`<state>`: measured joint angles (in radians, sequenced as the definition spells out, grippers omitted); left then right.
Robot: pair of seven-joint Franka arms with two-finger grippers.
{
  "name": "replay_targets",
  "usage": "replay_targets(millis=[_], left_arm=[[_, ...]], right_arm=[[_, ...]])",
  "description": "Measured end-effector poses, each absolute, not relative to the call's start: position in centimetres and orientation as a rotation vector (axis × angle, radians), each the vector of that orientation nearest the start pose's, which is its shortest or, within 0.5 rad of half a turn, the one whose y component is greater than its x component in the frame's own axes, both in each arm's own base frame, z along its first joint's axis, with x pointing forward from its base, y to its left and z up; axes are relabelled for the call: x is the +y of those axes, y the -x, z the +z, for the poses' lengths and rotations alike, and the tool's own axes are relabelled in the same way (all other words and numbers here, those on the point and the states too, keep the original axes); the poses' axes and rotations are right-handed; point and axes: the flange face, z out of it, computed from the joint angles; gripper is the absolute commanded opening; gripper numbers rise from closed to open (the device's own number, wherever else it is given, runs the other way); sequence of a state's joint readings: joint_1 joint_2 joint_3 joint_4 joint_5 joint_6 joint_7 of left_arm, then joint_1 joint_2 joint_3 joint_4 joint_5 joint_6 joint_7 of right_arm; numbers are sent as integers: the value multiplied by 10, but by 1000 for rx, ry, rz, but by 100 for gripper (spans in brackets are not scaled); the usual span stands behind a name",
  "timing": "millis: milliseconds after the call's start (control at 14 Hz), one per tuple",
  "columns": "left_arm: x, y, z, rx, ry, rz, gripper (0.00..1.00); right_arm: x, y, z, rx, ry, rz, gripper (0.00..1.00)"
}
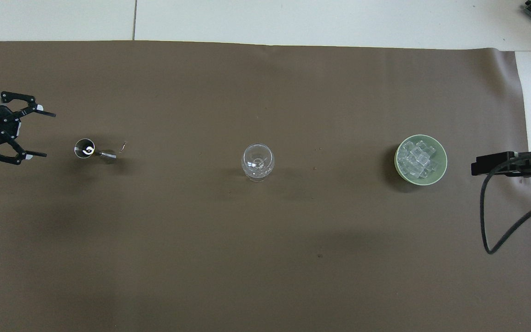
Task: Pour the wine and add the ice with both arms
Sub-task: 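Move the left gripper open toward the small silver jigger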
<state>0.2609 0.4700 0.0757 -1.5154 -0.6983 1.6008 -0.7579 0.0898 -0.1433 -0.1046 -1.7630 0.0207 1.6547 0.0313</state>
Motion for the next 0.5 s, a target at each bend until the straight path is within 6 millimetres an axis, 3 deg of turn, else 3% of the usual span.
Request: replay_targets(millis=[499], left_arm=[[162, -618, 340, 1604, -1791, -723, 100]], right_arm=[[-9, -516, 617, 73, 3104, -51, 100]])
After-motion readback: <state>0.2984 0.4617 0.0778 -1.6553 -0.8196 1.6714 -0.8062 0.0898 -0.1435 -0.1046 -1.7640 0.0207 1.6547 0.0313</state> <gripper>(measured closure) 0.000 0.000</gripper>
